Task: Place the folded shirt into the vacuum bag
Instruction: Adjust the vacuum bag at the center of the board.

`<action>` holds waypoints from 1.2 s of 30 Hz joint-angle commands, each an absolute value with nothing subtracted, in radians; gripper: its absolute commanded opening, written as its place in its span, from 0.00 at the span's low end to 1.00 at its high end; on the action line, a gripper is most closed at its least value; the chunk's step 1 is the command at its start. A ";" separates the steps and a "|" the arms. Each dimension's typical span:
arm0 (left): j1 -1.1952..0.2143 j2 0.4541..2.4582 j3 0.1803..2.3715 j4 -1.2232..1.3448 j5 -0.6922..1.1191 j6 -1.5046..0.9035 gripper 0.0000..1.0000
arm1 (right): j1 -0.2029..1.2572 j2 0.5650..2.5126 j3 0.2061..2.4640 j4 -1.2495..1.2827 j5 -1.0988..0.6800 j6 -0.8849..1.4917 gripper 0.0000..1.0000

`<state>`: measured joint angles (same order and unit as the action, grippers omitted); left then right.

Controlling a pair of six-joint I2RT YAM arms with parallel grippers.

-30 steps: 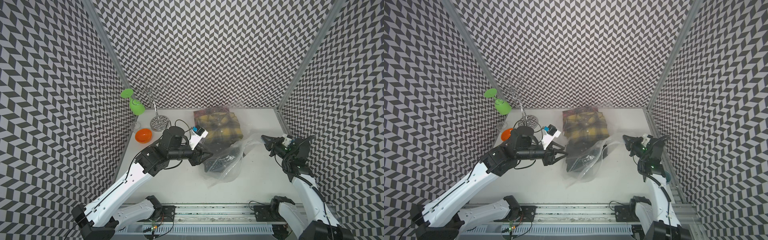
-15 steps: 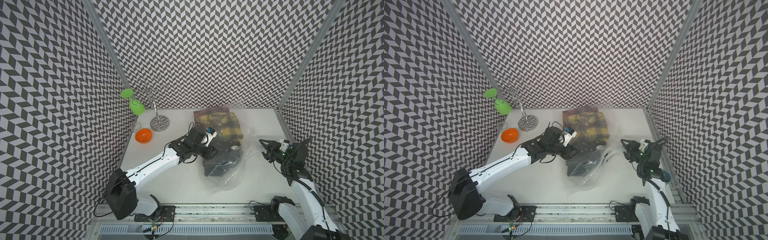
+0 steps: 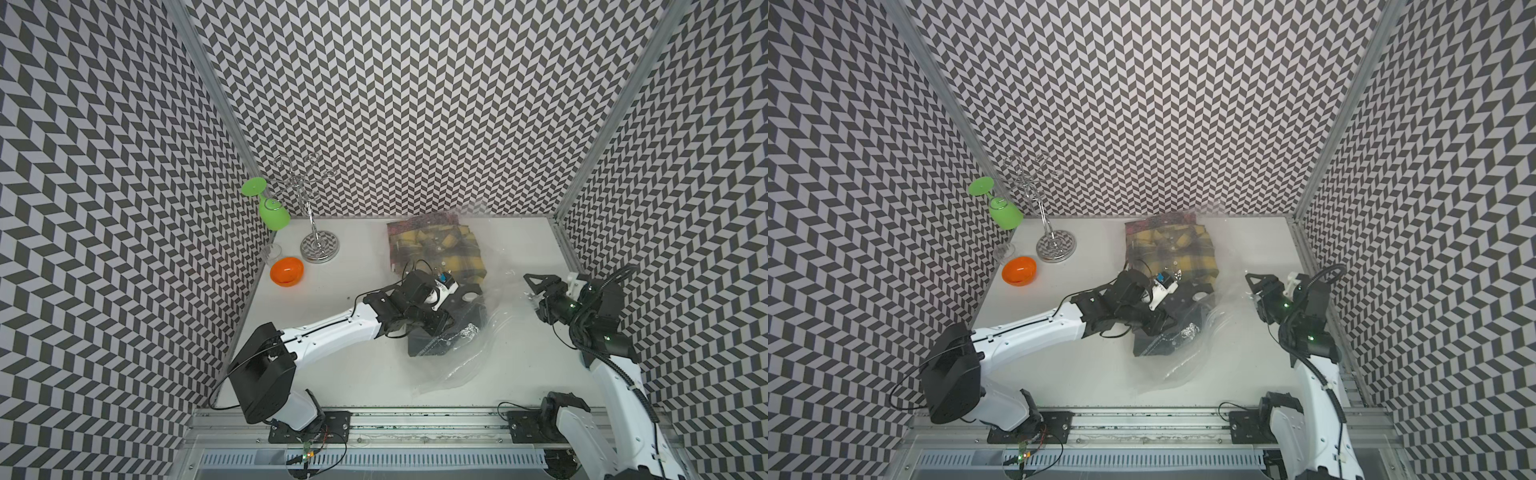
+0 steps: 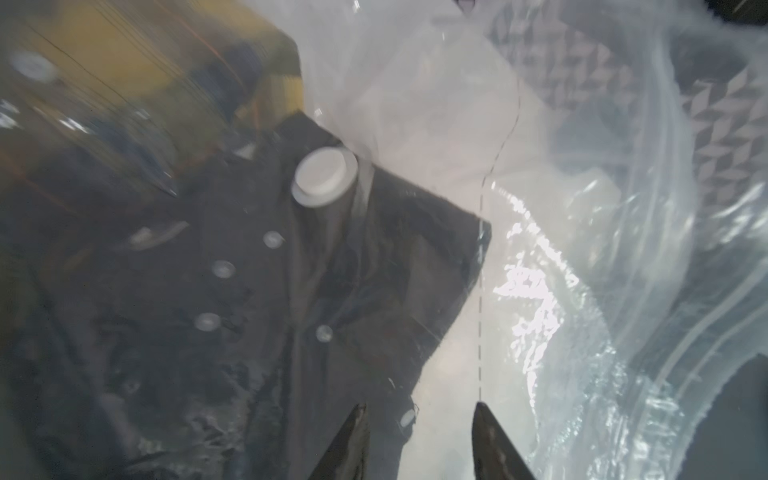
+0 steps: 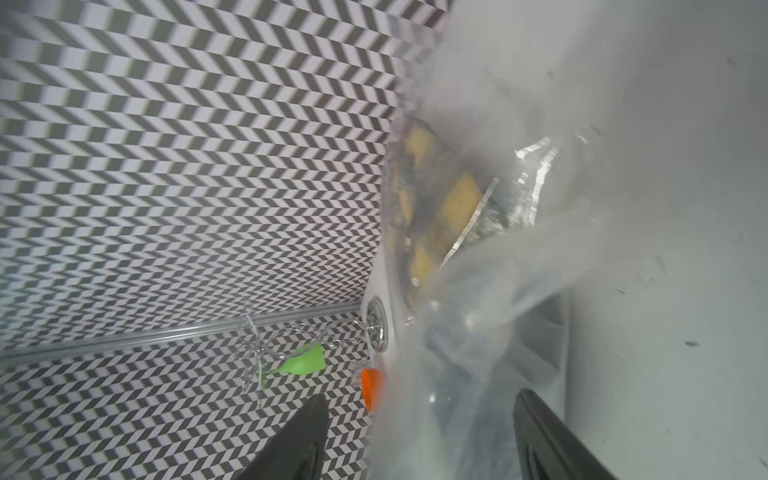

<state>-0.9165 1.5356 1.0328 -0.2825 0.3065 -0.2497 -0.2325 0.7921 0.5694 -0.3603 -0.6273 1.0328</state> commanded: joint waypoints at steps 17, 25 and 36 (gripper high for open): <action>-0.793 1.790 0.933 -0.226 0.164 -0.380 0.39 | -0.132 0.714 0.230 -0.153 -0.642 1.162 0.40; -0.672 1.826 1.041 -0.276 0.052 -0.331 0.39 | 0.216 0.876 0.231 0.106 -0.461 1.357 0.35; -0.701 1.489 0.940 -0.342 0.161 -0.269 0.42 | 0.153 0.708 0.267 -0.248 -0.379 1.187 0.76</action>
<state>-0.6941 1.5726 0.9543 -0.3149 0.1284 -0.3019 0.1837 0.7582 0.2722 -0.1421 -0.4152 1.2518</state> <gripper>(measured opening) 0.413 0.729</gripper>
